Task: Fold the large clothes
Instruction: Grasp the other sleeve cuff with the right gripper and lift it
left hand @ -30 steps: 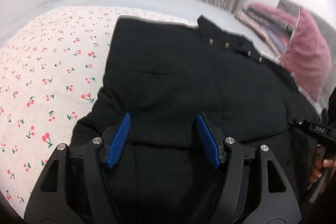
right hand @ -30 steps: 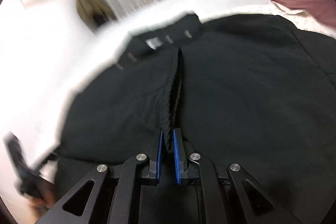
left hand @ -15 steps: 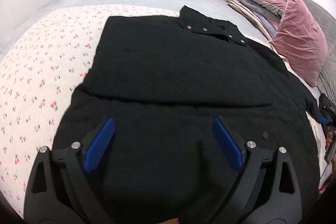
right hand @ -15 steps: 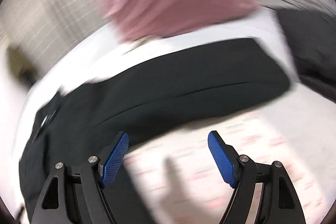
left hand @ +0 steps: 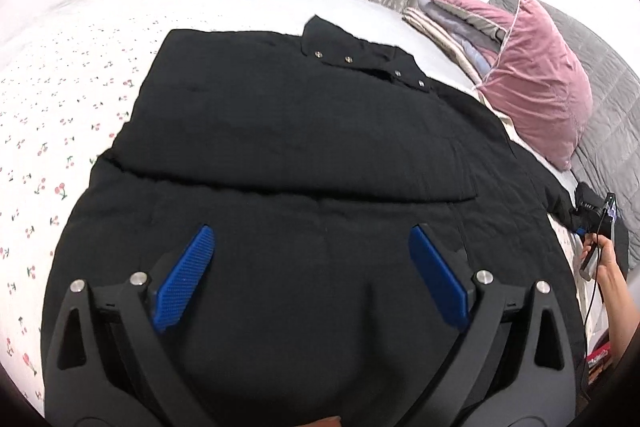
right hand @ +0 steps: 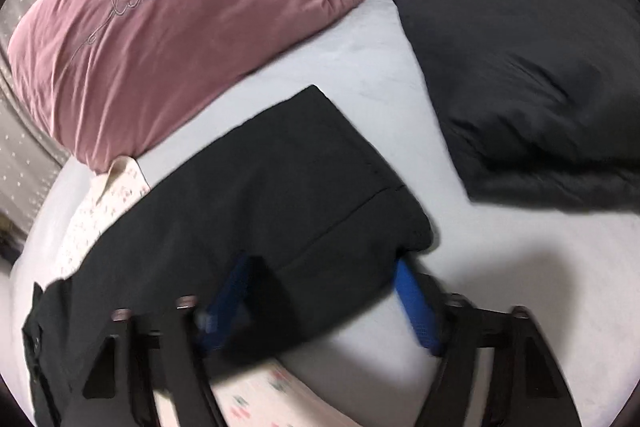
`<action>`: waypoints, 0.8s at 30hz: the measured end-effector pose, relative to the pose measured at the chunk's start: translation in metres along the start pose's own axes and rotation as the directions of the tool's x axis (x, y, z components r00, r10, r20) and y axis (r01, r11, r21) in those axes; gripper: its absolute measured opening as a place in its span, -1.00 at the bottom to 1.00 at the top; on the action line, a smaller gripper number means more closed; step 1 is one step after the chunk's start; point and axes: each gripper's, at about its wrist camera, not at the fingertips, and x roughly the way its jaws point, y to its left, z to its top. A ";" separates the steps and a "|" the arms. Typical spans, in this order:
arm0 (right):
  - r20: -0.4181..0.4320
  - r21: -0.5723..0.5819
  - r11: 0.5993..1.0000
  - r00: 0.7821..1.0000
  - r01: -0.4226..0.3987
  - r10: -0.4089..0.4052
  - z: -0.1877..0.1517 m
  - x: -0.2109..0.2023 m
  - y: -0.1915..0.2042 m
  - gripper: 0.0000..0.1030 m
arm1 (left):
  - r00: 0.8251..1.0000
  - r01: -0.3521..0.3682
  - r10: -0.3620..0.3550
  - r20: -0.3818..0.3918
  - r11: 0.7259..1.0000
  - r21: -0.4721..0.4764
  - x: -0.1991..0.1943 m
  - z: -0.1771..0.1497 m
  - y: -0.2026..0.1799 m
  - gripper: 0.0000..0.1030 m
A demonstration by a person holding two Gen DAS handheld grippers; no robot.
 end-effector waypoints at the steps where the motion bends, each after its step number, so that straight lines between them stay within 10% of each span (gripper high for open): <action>1: -0.008 0.001 1.000 1.000 -0.021 0.021 0.003 0.001 0.004 -0.65 | 1.000 0.008 -0.008 0.008 1.000 -0.010 0.000 0.002 0.002 0.90; 5: 0.120 -0.077 0.997 0.993 0.017 -0.008 -0.008 -0.022 0.019 -0.80 | 1.000 0.009 -0.008 0.019 1.000 -0.026 0.002 0.005 0.006 0.90; 8: 0.022 0.002 0.997 0.996 0.081 -0.081 -0.009 0.006 -0.002 -0.80 | 1.000 -0.011 0.012 0.017 1.000 -0.021 0.003 0.005 0.009 0.90; 11: 0.097 -0.031 0.996 0.992 0.079 -0.075 -0.012 -0.002 0.010 -0.80 | 0.999 -0.029 0.029 0.017 0.999 -0.014 0.001 0.006 0.011 0.90; 24: 0.368 -0.294 0.941 0.888 -0.168 0.274 0.000 -0.164 0.130 -0.80 | 0.999 0.039 -0.033 0.042 0.991 -0.132 -0.019 0.020 0.034 0.90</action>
